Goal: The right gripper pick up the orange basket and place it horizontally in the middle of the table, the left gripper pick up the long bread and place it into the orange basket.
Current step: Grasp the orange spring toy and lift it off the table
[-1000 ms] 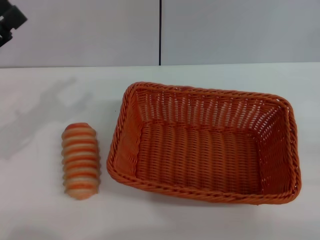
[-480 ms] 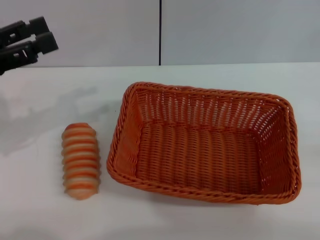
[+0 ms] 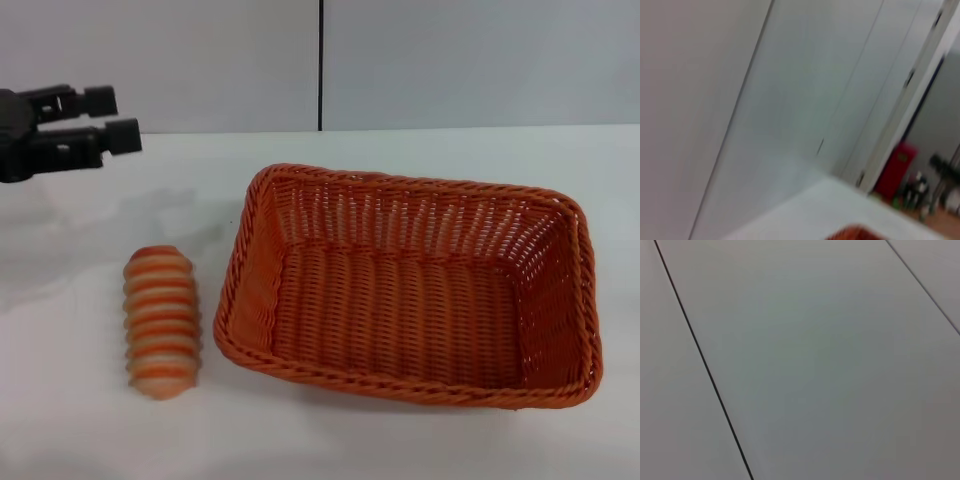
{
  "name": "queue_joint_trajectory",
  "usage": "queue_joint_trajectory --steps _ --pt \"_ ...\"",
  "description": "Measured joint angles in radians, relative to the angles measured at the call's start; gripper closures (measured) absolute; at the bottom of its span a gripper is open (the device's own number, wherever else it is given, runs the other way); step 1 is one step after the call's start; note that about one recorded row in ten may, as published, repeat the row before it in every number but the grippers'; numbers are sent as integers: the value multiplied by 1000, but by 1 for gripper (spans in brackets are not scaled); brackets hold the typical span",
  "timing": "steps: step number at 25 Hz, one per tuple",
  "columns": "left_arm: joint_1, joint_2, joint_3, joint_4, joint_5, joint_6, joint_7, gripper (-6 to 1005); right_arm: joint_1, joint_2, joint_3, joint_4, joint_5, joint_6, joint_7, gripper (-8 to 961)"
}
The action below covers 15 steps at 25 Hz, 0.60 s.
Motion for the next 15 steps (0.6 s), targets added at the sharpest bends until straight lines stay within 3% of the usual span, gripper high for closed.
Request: queue_joint_trajectory --steps 3,12,15 --pt "-31 -17 0 86 156 -15 -50 169 -4 0 0 -2 0 -2 0 453" --pt "-37 -32 -2 125 303 -75 -71 170 -13 1 0 -2 11 -11 0 453" --pt "-31 -50 1 120 355 -93 -32 170 -8 1 0 -2 11 -12 0 453"
